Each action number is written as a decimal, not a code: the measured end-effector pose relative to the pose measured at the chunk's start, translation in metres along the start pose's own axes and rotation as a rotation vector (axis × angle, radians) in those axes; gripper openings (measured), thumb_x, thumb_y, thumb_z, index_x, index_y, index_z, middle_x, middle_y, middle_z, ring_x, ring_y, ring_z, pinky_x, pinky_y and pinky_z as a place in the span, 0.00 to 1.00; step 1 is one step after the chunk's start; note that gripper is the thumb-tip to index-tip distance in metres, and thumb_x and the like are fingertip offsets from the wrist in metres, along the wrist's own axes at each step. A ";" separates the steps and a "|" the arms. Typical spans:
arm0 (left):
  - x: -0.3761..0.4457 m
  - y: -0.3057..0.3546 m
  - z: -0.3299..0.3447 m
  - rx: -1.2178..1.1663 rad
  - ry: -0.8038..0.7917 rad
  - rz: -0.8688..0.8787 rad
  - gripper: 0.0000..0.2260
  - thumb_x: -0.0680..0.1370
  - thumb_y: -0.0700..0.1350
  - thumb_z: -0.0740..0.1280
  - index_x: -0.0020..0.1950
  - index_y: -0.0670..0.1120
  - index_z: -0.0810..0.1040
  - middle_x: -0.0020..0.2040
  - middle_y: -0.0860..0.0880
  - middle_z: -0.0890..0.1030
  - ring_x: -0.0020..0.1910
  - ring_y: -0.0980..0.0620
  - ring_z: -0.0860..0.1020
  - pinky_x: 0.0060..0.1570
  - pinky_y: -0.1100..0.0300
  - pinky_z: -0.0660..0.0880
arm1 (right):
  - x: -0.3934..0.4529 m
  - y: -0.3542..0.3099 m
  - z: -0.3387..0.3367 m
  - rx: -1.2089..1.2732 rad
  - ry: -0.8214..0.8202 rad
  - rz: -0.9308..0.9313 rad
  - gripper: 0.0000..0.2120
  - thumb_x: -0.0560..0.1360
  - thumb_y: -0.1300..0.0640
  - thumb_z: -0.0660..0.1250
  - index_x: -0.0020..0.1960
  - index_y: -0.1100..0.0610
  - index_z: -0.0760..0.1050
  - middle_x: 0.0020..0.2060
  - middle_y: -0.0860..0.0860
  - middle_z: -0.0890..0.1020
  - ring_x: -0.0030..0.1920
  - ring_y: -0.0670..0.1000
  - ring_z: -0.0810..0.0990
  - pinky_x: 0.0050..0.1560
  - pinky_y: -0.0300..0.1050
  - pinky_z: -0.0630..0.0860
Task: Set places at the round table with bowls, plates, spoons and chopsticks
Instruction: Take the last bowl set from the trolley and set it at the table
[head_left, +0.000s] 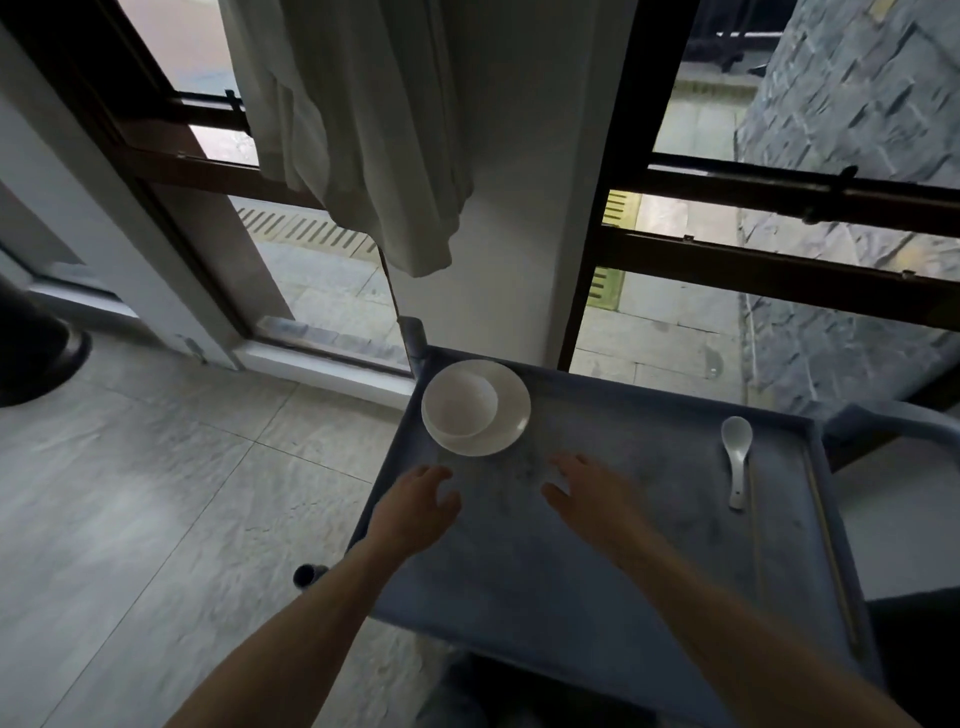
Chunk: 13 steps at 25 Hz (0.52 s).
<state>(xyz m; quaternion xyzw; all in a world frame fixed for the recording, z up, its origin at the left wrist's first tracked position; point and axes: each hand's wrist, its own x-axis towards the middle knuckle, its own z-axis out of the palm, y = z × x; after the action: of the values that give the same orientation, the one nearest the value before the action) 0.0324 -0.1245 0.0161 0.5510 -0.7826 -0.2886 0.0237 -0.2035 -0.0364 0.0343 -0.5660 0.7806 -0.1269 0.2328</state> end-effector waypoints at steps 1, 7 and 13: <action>0.013 -0.005 -0.003 -0.013 0.011 -0.030 0.21 0.77 0.56 0.64 0.68 0.50 0.74 0.66 0.48 0.76 0.63 0.47 0.76 0.60 0.52 0.74 | 0.014 -0.003 0.000 -0.005 0.017 0.004 0.18 0.77 0.46 0.61 0.66 0.49 0.72 0.61 0.50 0.78 0.59 0.54 0.77 0.53 0.48 0.74; 0.077 -0.008 -0.012 -0.167 0.068 -0.193 0.12 0.77 0.49 0.59 0.57 0.46 0.74 0.52 0.45 0.83 0.44 0.47 0.79 0.39 0.55 0.73 | 0.092 -0.020 0.010 0.031 0.014 0.090 0.18 0.79 0.49 0.59 0.67 0.52 0.70 0.61 0.55 0.77 0.58 0.57 0.76 0.52 0.50 0.73; 0.099 -0.005 -0.007 -0.310 0.058 -0.277 0.11 0.79 0.46 0.59 0.60 0.45 0.68 0.53 0.41 0.81 0.49 0.40 0.79 0.41 0.54 0.71 | 0.144 -0.019 0.027 0.189 -0.119 0.207 0.26 0.78 0.52 0.63 0.74 0.54 0.62 0.68 0.57 0.72 0.65 0.59 0.73 0.63 0.54 0.72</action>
<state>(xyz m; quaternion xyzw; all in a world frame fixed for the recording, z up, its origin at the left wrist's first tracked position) 0.0000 -0.2155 -0.0088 0.6514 -0.6445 -0.3900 0.0907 -0.2106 -0.1761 -0.0114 -0.4646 0.8042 -0.1415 0.3427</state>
